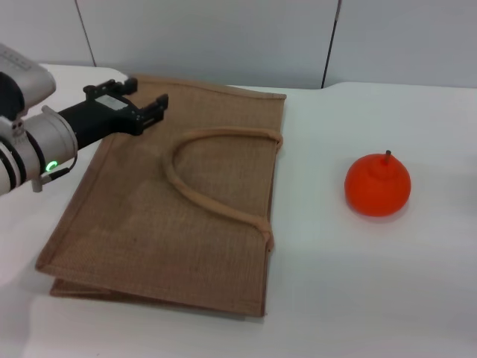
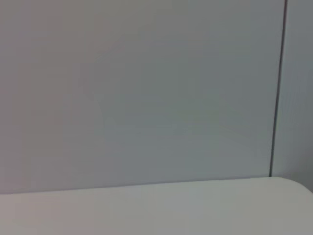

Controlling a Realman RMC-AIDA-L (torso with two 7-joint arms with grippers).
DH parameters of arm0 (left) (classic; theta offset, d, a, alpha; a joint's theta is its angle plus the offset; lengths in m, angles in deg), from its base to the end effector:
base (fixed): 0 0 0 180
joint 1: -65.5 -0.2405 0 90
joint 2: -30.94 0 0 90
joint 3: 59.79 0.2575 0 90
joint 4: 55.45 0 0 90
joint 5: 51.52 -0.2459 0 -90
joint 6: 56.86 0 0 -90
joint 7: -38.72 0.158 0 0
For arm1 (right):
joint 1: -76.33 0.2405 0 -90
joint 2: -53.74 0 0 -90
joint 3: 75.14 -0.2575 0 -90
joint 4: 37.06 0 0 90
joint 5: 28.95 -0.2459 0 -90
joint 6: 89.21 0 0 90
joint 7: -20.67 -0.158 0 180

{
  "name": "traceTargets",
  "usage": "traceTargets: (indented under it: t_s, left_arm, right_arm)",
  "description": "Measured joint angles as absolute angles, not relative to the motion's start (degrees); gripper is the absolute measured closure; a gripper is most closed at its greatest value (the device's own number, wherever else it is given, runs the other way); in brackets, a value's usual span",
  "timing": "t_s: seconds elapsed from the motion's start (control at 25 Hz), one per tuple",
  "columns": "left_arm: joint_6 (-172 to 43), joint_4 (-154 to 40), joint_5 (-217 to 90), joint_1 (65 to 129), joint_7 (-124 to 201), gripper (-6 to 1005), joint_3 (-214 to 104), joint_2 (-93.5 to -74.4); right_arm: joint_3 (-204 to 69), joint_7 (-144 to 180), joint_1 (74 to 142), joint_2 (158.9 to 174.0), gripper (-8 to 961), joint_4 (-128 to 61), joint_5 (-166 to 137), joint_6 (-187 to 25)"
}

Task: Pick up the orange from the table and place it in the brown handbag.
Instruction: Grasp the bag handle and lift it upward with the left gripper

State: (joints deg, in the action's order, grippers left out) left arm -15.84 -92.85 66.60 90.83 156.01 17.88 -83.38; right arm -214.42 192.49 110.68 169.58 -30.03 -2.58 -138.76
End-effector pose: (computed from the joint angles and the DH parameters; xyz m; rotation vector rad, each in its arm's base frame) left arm -0.2967 0.4437 -0.0035 -2.1246 -0.5623 -0.5215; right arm 0.4166 0.3845 -0.0157 -1.4707 0.8395 0.3825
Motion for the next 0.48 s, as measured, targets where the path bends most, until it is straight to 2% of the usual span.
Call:
traceTargets:
  t_s: [0.48]
  left_arm:
    - [-12.99, -104.49, 40.12, 89.63, 137.14, 333, 17.08, -83.22]
  right_arm:
    - [-213.62, 192.45, 110.93, 169.58, 87, -30.13, -2.58, -138.4]
